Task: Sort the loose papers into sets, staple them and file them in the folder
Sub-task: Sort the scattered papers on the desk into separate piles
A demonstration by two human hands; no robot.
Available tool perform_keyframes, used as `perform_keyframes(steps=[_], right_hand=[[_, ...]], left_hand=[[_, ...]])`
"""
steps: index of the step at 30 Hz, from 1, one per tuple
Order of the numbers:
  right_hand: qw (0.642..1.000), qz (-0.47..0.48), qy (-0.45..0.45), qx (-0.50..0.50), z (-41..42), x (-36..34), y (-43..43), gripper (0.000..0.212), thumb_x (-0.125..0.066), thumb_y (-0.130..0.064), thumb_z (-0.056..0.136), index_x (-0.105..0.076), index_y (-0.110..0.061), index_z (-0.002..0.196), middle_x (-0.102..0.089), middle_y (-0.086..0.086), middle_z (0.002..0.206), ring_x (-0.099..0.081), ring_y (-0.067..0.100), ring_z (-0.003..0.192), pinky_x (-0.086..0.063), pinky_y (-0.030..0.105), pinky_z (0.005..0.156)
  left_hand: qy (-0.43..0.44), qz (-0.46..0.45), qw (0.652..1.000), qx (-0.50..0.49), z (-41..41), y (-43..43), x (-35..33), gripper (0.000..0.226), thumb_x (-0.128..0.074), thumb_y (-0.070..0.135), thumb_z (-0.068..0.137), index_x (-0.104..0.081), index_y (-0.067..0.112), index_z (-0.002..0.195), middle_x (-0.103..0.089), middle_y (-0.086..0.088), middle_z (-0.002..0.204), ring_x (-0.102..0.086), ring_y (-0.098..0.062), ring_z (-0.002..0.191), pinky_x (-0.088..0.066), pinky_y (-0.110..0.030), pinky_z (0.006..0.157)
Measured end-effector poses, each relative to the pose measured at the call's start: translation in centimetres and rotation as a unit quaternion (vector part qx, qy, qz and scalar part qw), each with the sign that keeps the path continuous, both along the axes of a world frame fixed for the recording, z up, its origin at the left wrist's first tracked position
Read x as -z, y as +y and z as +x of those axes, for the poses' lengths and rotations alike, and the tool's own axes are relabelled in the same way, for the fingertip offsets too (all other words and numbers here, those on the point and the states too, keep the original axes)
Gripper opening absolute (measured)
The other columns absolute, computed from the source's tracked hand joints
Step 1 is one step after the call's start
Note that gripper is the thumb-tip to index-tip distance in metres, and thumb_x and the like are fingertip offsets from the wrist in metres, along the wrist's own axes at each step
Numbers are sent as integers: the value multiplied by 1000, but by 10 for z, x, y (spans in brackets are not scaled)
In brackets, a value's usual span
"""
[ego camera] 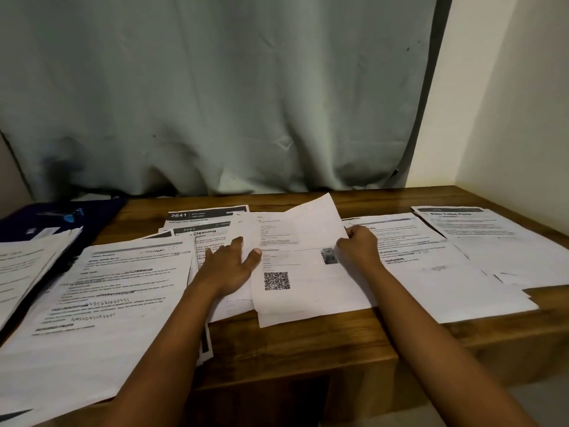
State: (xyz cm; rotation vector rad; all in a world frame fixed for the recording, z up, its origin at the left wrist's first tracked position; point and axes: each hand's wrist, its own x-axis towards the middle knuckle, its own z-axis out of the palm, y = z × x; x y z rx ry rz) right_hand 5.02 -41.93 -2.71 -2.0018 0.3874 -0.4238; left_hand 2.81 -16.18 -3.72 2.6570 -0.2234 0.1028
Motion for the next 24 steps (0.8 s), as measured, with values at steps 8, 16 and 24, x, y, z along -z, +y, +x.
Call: perform_keyframes(steps=[8, 16, 24], right_hand=[[999, -30, 25, -38, -6, -4, 9, 28, -64, -2, 79, -60, -3, 106, -64, 11, 104, -62, 25, 88, -46, 25, 61], [997, -45, 21, -57, -10, -13, 1, 32, -67, -4, 77, -67, -4, 110, -68, 11, 107, -61, 25, 86, -40, 19, 60], [983, -67, 132, -110, -15, -27, -16, 30, -74, -11, 74, -65, -3, 101, -63, 11, 94, -55, 18, 70, -39, 23, 55]], left_hand=[[-25, -120, 992, -21, -5, -4, -5, 64, -41, 52, 95, -28, 16, 146, -55, -13, 135, -47, -34, 128, -35, -42, 106], [-57, -200, 975, -78, -7, -8, -12, 55, -63, 22, 89, -38, 9, 136, -68, -5, 91, -59, -24, 105, -43, -28, 81], [-77, -186, 973, -113, -11, -6, -15, 42, -64, 22, 86, -50, 12, 124, -61, 3, 71, -59, -16, 75, -41, -26, 71]])
